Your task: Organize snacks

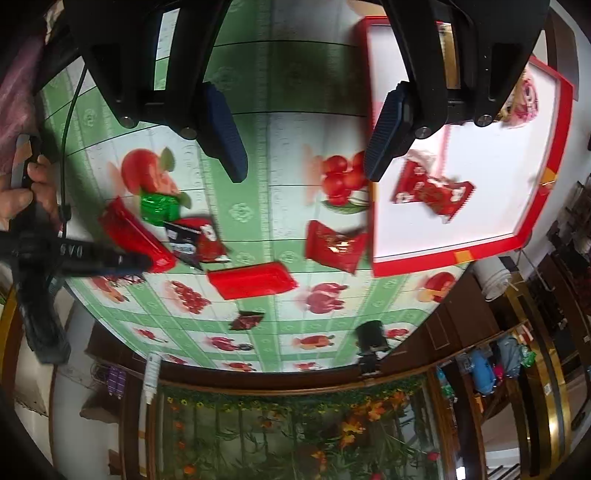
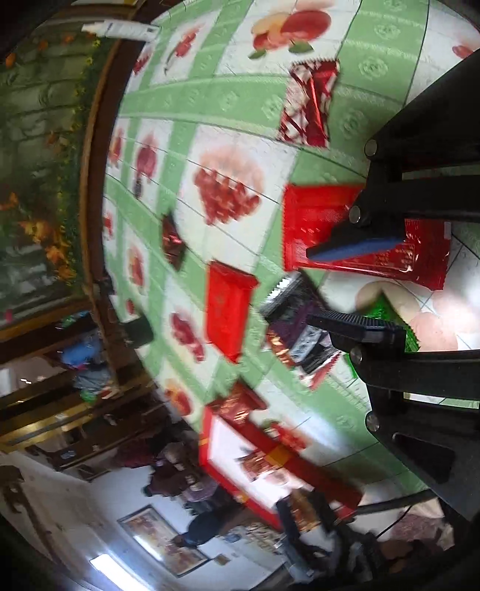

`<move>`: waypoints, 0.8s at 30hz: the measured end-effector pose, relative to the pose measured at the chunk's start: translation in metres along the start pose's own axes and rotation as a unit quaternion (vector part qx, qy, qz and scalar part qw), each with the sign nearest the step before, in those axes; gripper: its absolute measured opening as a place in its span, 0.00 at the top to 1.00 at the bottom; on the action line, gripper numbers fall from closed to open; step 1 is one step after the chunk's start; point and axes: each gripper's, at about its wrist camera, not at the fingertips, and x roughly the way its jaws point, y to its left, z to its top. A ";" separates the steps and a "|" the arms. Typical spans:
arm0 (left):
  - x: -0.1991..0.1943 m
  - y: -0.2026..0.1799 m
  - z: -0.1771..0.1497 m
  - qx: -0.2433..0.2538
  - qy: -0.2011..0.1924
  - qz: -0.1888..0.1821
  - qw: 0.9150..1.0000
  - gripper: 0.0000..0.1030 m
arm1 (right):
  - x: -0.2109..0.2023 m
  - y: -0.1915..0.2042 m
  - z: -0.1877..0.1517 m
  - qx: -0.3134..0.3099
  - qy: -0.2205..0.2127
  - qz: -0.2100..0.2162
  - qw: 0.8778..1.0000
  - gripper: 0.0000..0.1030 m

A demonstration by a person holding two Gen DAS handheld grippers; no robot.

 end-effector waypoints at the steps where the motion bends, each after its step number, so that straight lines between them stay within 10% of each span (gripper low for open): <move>1: 0.001 -0.005 0.000 0.006 0.002 -0.005 1.000 0.37 | -0.005 -0.003 0.001 0.004 -0.009 -0.004 1.000 0.71; 13: 0.020 -0.054 0.010 0.038 0.029 -0.064 0.997 0.37 | -0.006 -0.022 -0.008 0.012 0.039 -0.070 0.997 0.33; 24: 0.048 -0.069 0.046 0.027 0.031 -0.074 0.996 0.37 | 0.021 -0.008 -0.018 -0.042 0.066 -0.161 0.984 0.50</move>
